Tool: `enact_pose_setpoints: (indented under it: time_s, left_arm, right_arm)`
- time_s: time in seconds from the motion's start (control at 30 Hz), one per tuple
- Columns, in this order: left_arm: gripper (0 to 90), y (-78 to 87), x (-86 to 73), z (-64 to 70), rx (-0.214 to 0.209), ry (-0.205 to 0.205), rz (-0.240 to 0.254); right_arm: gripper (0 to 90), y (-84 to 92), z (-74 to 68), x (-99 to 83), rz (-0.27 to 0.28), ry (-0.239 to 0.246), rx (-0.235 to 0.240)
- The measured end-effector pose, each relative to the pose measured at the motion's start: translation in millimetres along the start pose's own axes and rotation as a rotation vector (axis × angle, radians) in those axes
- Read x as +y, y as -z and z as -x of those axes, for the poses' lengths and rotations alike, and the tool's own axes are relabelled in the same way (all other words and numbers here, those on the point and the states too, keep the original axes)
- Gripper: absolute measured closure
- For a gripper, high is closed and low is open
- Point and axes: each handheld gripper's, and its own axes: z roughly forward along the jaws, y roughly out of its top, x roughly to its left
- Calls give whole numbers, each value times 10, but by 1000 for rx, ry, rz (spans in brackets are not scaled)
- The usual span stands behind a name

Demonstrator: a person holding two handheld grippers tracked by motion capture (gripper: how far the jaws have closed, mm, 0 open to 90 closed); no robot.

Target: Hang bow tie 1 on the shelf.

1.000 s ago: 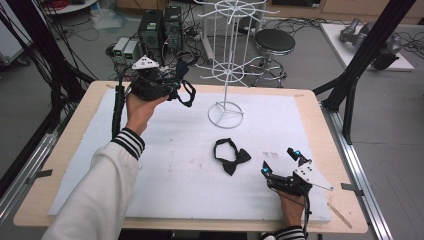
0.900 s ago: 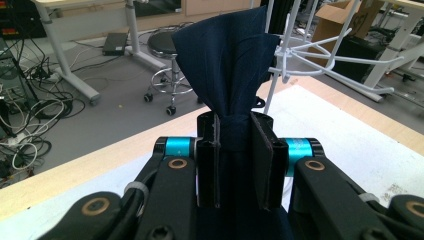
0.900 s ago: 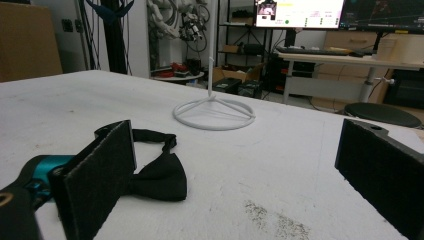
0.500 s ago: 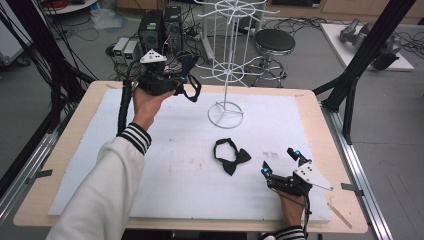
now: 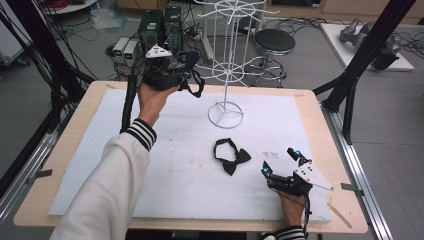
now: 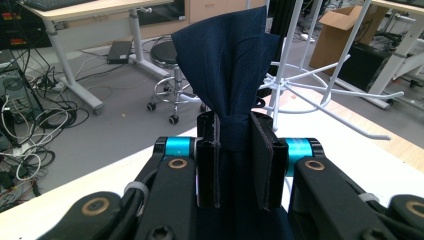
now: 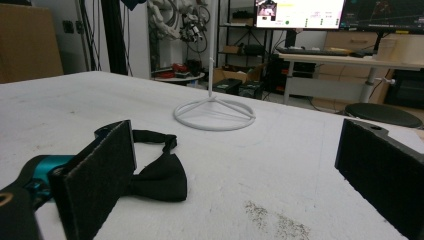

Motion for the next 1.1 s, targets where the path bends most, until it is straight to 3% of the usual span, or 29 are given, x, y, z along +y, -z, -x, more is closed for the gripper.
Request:
enact_pose_setpoints:
  time_s: [1.1]
  left_arm:
    - [747,-168,72,179,41,-29,-28]
  right_arm:
    - [22,1,1,-1,2,-2,1]
